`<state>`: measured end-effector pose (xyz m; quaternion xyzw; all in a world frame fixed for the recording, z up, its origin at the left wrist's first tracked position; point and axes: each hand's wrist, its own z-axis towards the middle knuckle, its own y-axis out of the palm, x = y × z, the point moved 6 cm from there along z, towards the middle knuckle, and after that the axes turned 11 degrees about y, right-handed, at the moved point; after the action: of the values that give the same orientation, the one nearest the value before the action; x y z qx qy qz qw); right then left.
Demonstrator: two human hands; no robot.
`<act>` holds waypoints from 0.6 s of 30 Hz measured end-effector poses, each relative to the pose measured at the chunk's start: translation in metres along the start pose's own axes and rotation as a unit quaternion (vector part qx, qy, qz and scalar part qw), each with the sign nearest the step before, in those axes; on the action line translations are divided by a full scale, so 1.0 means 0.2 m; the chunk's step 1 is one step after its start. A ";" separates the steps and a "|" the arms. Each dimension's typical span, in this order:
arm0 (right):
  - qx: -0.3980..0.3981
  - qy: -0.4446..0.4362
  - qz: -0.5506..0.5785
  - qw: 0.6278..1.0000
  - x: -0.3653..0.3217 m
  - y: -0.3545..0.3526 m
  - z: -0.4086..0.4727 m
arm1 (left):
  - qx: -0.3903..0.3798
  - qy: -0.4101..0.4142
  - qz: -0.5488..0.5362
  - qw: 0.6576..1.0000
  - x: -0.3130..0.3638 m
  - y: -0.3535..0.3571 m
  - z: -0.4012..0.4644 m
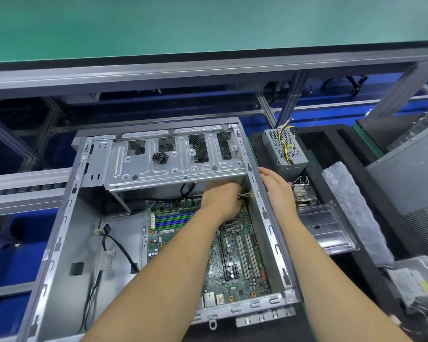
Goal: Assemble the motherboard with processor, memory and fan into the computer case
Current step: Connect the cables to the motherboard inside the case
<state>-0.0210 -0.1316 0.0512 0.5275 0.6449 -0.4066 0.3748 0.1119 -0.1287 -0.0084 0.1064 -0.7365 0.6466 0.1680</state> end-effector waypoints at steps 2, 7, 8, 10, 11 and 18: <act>0.000 0.000 0.002 1.000 0.00 0.00 0.00 | 0.002 0.003 0.003 1.000 0.00 0.00 0.00; -0.001 0.000 0.004 1.000 0.01 0.00 0.00 | -0.024 0.008 0.002 1.000 0.00 0.01 0.01; 0.000 -0.002 0.002 1.000 0.01 0.00 0.00 | -0.033 0.007 0.000 0.999 0.00 0.01 0.02; 0.001 -0.004 -0.001 1.000 0.01 0.00 0.00 | -0.048 0.010 -0.004 0.999 0.01 0.00 0.02; 0.001 -0.005 -0.003 1.000 0.01 0.00 0.00 | -0.057 0.010 -0.010 0.998 0.02 0.00 0.03; -0.003 -0.009 0.002 1.000 0.01 0.00 0.01 | -0.088 0.009 -0.034 0.996 0.04 -0.02 0.05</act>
<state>-0.0221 -0.1323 0.0488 0.5240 0.6415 -0.4088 0.3832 0.1052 -0.1392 -0.0032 0.1099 -0.7850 0.5742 0.2050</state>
